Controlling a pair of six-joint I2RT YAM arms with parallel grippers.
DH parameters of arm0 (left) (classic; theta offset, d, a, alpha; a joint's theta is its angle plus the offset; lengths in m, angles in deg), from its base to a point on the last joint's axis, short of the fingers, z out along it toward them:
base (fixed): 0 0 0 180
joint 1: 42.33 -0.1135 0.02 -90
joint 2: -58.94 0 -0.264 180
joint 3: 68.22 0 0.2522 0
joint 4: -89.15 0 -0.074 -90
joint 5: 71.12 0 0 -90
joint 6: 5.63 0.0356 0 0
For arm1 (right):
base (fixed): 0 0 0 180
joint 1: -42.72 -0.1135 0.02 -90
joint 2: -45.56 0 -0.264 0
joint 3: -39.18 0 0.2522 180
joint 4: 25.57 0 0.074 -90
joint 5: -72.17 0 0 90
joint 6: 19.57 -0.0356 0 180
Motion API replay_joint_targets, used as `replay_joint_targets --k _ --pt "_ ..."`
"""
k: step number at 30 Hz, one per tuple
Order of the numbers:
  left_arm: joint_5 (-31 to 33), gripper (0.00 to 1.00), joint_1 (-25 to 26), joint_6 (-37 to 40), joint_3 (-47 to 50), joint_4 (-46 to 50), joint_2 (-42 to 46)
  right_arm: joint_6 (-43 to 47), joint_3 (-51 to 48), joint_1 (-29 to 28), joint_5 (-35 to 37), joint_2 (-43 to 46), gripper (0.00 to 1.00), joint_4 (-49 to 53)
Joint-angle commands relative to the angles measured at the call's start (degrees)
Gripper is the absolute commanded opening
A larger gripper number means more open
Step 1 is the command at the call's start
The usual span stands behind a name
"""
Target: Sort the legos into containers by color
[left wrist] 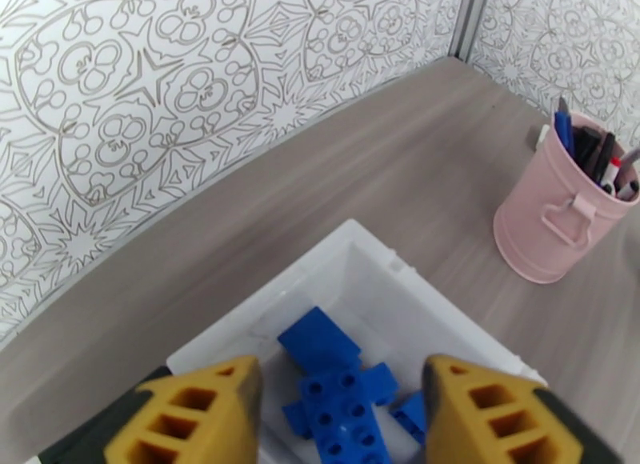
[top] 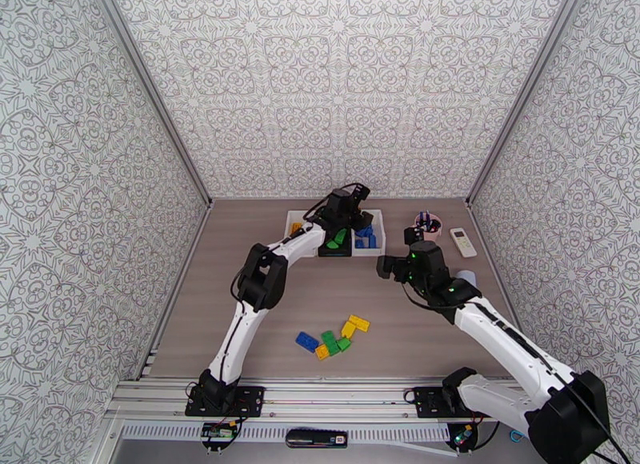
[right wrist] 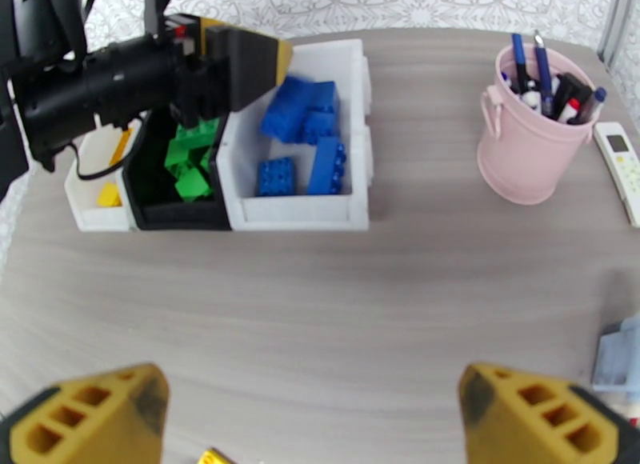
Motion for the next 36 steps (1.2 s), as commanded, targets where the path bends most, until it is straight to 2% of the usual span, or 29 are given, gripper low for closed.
replay_joint_targets --k 1,11,16,20,27,36 --pt "-0.8 0.64 -0.4 0.8 4.4 -0.5 5.7 1.1 -0.7 0.5 0.0 0.5 1.0 1.7" --pt "-0.4 0.87 -1.5 0.5 25.3 -7.1 22.5 11.7 1.7 -1.0 -12.5 -2.6 0.99 8.2" --pt "0.3 0.94 -3.0 0.0 35.1 -9.2 30.1 18.7 4.8 -5.4 -12.7 -6.1 0.98 14.4" --pt "0.4 0.96 -4.4 0.0 40.4 -9.4 34.7 25.6 7.0 -10.6 -9.6 -9.9 0.98 19.0" --pt "-0.1 0.97 -6.7 0.0 48.0 -8.3 40.9 36.6 10.1 -17.7 -9.8 -17.4 0.99 25.3" --pt "1.1 0.97 -7.5 0.0 52.2 -7.4 44.2 41.7 12.5 -19.9 -10.7 -29.5 1.0 25.8"
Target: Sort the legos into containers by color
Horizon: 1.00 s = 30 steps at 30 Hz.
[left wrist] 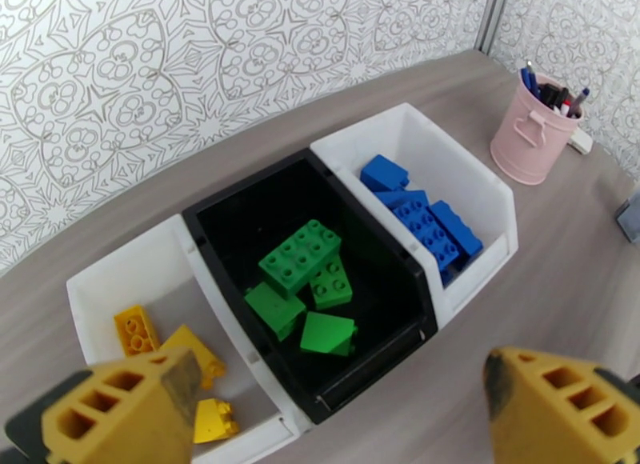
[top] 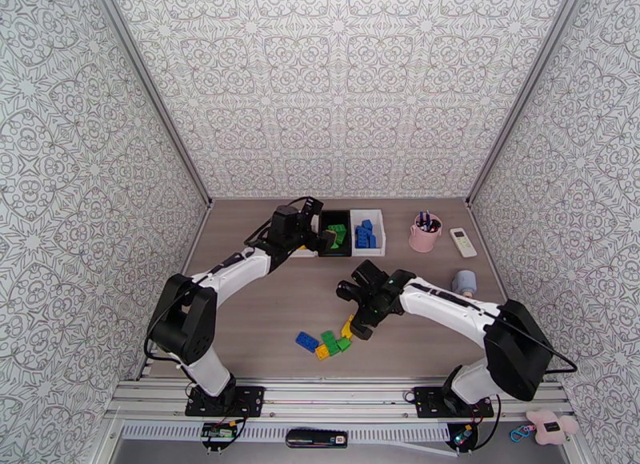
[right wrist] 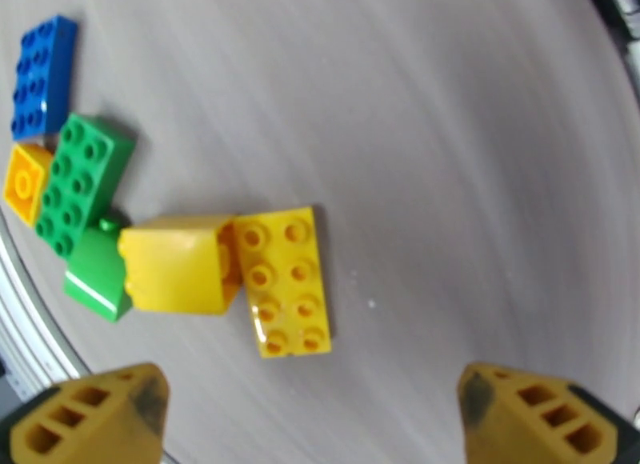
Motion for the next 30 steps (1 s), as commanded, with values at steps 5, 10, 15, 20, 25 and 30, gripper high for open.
replay_joint_targets --k 5,10,15,20,25,30 --pt "0.7 0.97 -0.2 0.1 -0.3 1.4 1.2 4.7 3.1 -1.1 0.0 -7.9 0.96 -0.1" --pt "0.5 0.97 -0.2 0.7 -0.7 1.7 1.1 5.4 4.6 -1.2 0.0 -12.2 0.92 -1.6" --pt "0.3 0.97 -0.2 1.0 -0.7 2.2 1.0 5.8 5.4 -1.2 -0.2 -15.2 0.88 -3.2" --pt "0.6 0.97 -0.3 1.1 -0.4 2.2 1.4 5.5 5.6 -1.2 -0.8 -17.4 0.83 -4.3" --pt "0.8 0.97 -0.2 1.0 0.4 2.3 2.0 5.1 5.0 -1.2 -0.6 -18.8 0.74 -4.9" --pt "1.1 0.97 -0.2 0.9 1.6 2.1 2.3 4.3 4.4 -1.2 0.3 -18.9 0.63 -4.5"
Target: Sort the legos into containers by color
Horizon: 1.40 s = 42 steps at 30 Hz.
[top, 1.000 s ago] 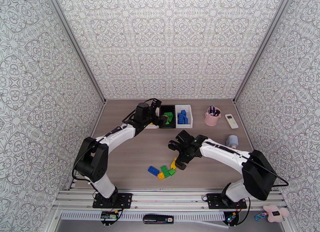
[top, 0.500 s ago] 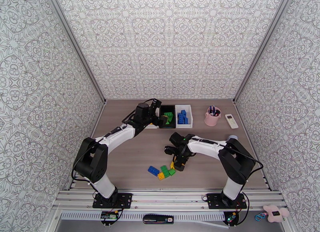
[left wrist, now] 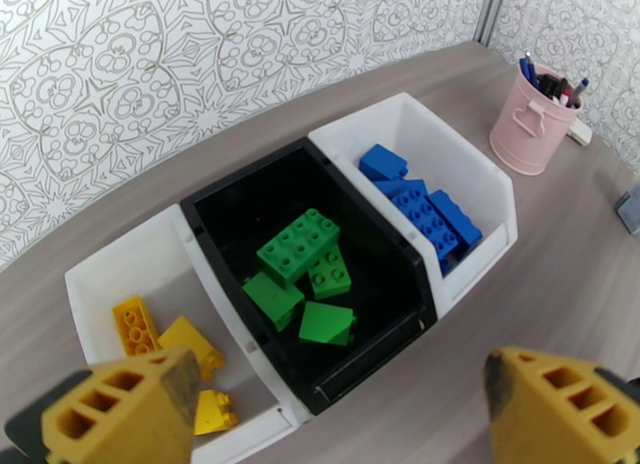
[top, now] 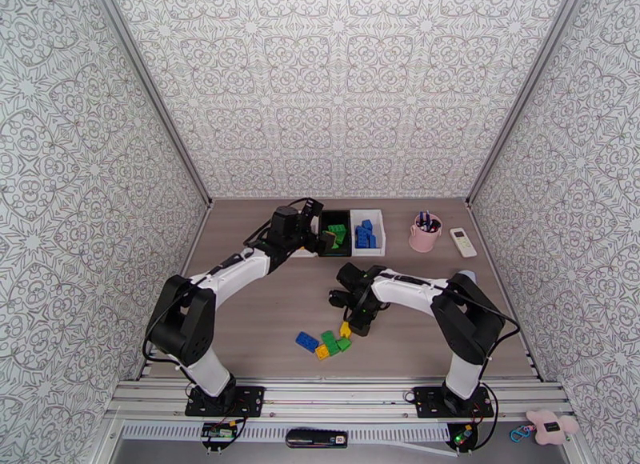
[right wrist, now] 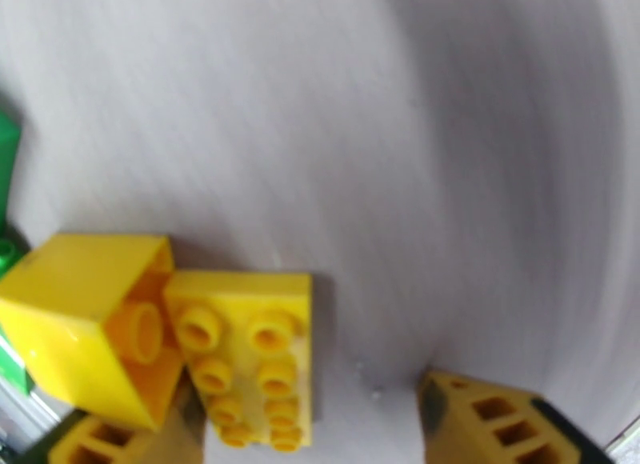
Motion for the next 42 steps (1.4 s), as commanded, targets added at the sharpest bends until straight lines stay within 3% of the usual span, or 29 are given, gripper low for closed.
replay_joint_targets --k 1,15,31,42 --pt "1.0 0.97 -0.2 0.3 1.3 0.6 1.8 -0.1 -2.0 -0.6 -2.8 -5.1 0.58 -6.4" --pt "1.4 0.97 -0.2 1.2 1.8 0.7 3.1 -4.2 -4.1 -0.6 -2.8 -0.3 0.29 -7.1" --pt "4.1 0.98 -3.7 0.1 12.6 3.9 15.8 -11.7 -2.5 1.6 -4.7 7.5 0.26 -18.8" --pt "5.7 0.98 -7.0 -1.9 20.2 8.4 27.3 -18.9 7.7 4.8 -2.0 3.5 0.22 -33.0"
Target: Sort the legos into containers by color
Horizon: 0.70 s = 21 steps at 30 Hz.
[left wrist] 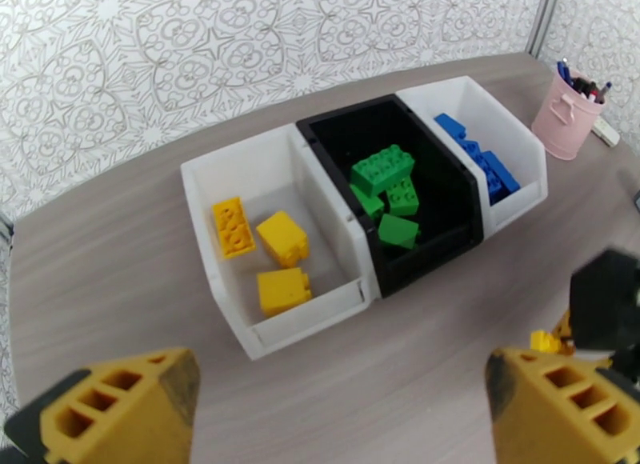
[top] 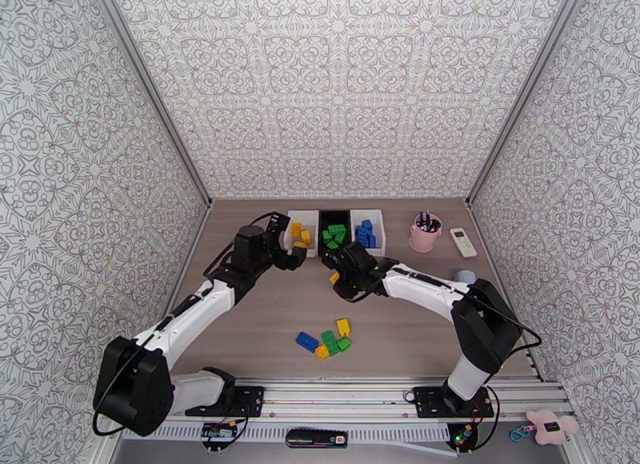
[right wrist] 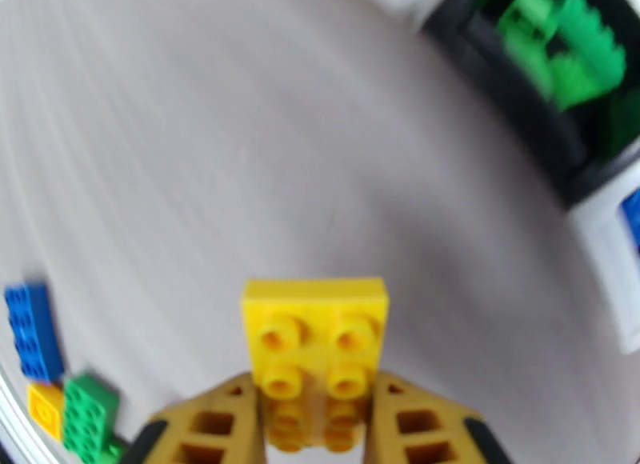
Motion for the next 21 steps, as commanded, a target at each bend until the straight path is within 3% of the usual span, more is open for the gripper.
replay_joint_targets --k 1,8,21 --pt "1.3 0.99 -0.9 -1.4 2.1 3.1 3.0 -4.8 4.3 1.6 1.4 -2.4 0.22 -8.8" --pt "1.7 0.98 -1.8 -2.9 5.2 4.8 7.7 -9.0 12.0 3.4 4.6 -10.4 0.19 -18.6" --pt "2.0 0.98 -2.4 -3.4 5.9 6.8 10.0 -12.9 36.7 4.4 1.6 -30.5 0.19 -16.1"
